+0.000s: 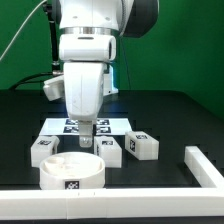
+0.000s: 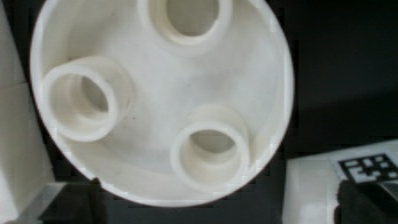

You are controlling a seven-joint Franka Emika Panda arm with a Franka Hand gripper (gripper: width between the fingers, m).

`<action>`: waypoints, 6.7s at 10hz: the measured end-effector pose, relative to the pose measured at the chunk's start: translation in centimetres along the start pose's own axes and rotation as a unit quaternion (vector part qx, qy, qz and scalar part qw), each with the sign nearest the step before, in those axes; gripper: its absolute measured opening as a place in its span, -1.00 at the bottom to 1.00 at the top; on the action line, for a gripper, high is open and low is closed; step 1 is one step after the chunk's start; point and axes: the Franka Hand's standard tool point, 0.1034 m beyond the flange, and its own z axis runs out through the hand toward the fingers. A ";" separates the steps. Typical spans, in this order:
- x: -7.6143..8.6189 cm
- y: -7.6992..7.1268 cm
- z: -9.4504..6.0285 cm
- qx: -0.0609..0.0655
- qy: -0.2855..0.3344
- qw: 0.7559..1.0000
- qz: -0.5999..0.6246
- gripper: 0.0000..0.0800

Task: Assemble stool

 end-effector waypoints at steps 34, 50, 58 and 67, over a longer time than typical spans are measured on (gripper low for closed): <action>1.5 -0.8 3.7 0.044 0.009 0.998 -0.040 -0.93; 13.5 -0.1 4.0 0.049 0.019 0.994 0.094 -0.93; 12.4 -0.5 -0.7 0.034 0.013 0.991 0.125 0.61; 9.8 -2.6 -0.3 0.024 0.015 0.962 0.271 0.62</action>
Offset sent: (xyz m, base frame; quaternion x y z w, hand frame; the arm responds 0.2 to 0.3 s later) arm 0.0000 0.0000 0.0000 0.0000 0.0000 0.0000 1.0000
